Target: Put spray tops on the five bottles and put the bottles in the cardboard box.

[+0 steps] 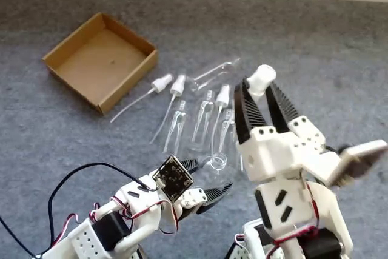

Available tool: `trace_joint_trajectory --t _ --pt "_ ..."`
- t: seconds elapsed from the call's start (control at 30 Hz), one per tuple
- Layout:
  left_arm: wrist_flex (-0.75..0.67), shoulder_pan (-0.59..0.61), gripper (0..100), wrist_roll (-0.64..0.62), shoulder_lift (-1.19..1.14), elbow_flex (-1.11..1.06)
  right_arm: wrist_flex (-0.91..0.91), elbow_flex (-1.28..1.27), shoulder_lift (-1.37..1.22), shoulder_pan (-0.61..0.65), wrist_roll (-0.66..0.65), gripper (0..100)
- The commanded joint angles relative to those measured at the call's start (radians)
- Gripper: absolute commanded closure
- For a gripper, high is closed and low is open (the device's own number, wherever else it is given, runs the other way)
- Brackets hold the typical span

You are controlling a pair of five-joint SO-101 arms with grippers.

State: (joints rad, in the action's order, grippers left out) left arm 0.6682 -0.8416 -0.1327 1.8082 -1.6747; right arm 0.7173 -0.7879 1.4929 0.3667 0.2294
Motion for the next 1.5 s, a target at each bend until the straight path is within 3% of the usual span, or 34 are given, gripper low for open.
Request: trace_joint_trajectory --t 0.0,0.43,0.6,0.77,1.07,1.47 --pt "-0.003 0.01 92 -0.012 0.005 -0.019 0.007 -0.021 0.007 0.036 -0.003 99.3" --pt "-0.003 0.016 92 -0.011 0.005 -0.019 0.008 -0.021 0.007 0.033 -0.003 99.3" --pt "-0.005 0.122 92 -0.015 0.005 -0.019 0.008 -0.025 0.007 0.035 -0.003 99.3" --pt "-0.04 0.13 92 -0.015 0.005 -0.019 0.008 -0.025 0.007 0.036 -0.003 99.3" --pt "-0.034 0.015 92 -0.014 0.005 -0.019 0.008 -0.025 0.007 0.033 -0.003 99.3" --pt "-0.038 0.004 92 -0.011 0.005 -0.019 0.008 -0.101 0.007 0.031 -0.005 99.3"
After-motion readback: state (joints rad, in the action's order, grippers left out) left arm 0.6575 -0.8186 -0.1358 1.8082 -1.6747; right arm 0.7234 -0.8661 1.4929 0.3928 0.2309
